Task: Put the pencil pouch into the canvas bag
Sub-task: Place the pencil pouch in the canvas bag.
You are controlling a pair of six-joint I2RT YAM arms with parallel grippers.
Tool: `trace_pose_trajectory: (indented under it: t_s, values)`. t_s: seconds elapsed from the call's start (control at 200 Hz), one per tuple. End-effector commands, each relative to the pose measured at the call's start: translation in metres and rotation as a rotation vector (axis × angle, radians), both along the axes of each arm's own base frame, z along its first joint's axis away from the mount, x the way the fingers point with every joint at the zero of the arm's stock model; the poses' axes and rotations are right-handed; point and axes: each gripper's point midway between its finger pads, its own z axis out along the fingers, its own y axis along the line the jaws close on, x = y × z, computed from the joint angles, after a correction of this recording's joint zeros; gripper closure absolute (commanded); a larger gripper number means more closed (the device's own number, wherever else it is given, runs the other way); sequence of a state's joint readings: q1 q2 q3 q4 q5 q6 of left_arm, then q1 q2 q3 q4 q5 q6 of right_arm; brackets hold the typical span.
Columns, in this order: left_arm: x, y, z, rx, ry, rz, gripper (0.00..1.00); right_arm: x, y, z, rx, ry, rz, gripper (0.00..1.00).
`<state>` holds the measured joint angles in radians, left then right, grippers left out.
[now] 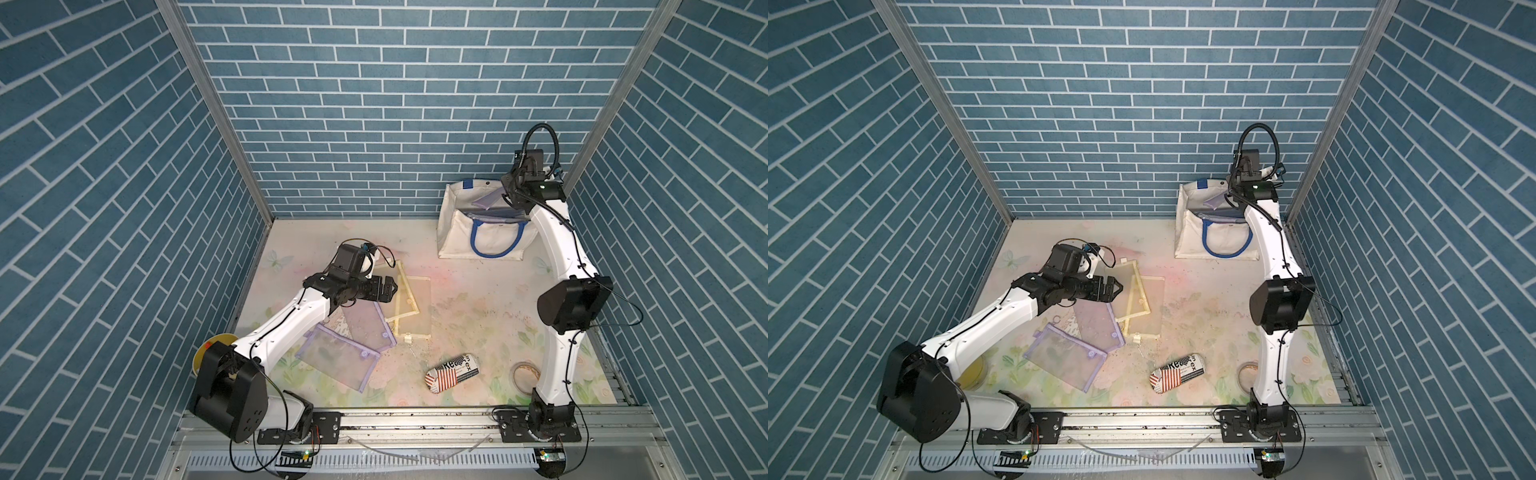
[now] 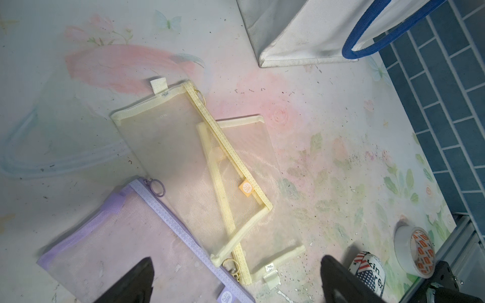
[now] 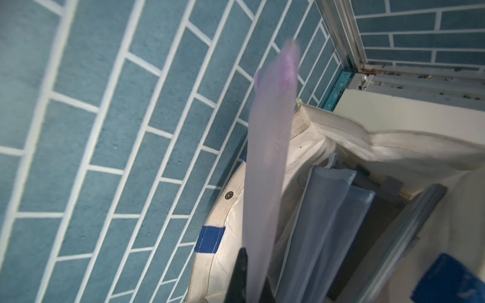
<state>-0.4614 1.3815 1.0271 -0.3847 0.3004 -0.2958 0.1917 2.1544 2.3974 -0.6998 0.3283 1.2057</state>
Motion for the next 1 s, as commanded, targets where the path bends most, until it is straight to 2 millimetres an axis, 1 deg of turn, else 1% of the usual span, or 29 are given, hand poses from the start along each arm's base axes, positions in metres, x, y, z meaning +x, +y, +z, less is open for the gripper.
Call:
trace_pose_trajectory:
  t_s: [0.0,0.065,0.075,0.085,0.13,0.21,0.365,0.48,0.72,0.81,0.915,0.96,0.965,0.97,0.995]
  values:
    - [-0.004,-0.001,0.006,-0.004,-0.024,-0.022,0.01,0.0,-0.004,0.02,0.08,-0.065,-0.103,1.0]
    - [-0.005,-0.001,0.005,-0.006,-0.025,-0.021,0.01,-0.004,-0.003,0.017,0.079,-0.054,-0.131,1.0]
    - [-0.005,-0.001,0.004,-0.006,-0.024,-0.022,0.0,0.001,-0.002,0.003,0.071,-0.028,-0.138,1.0]
    - [-0.005,-0.001,0.005,-0.007,-0.025,-0.022,0.01,0.001,-0.002,-0.002,0.07,-0.017,-0.144,1.0]
    - [-0.004,-0.001,0.006,-0.012,-0.03,-0.022,0.01,0.0,0.0,-0.012,0.075,0.0,-0.165,1.0]
    - [-0.003,-0.003,0.008,-0.017,-0.037,-0.025,0.01,0.002,0.004,-0.022,0.095,0.003,-0.179,1.0]
    - [-0.002,-0.003,0.006,-0.012,-0.031,-0.027,0.01,0.0,0.01,-0.032,0.089,0.02,-0.197,1.0]
    - [-0.003,-0.002,0.006,-0.011,-0.035,-0.026,0.01,-0.007,0.01,-0.042,0.108,0.042,-0.237,1.0]
    - [-0.005,0.001,0.007,0.005,-0.043,-0.028,0.01,-0.008,0.013,-0.061,0.105,0.072,-0.236,1.0]
    - [-0.006,0.002,0.011,0.002,-0.057,-0.024,0.01,-0.009,0.013,-0.065,0.104,0.083,-0.233,1.0]
    - [-0.005,0.004,0.014,0.003,-0.076,-0.02,0.01,-0.009,0.014,-0.066,0.094,0.087,-0.221,0.83]
    - [-0.005,0.004,0.013,0.007,-0.074,-0.022,0.0,-0.009,0.013,-0.067,0.082,0.091,-0.215,0.79]
    - [-0.005,0.004,0.014,0.007,-0.075,-0.022,0.01,-0.011,0.013,-0.058,0.086,0.078,-0.213,0.79]
    - [-0.005,0.004,0.013,0.008,-0.074,-0.022,0.01,-0.012,0.013,-0.054,0.087,0.07,-0.211,0.79]
    - [-0.005,0.004,0.013,0.009,-0.073,-0.022,0.01,-0.014,0.011,-0.049,0.082,0.063,-0.209,0.77]
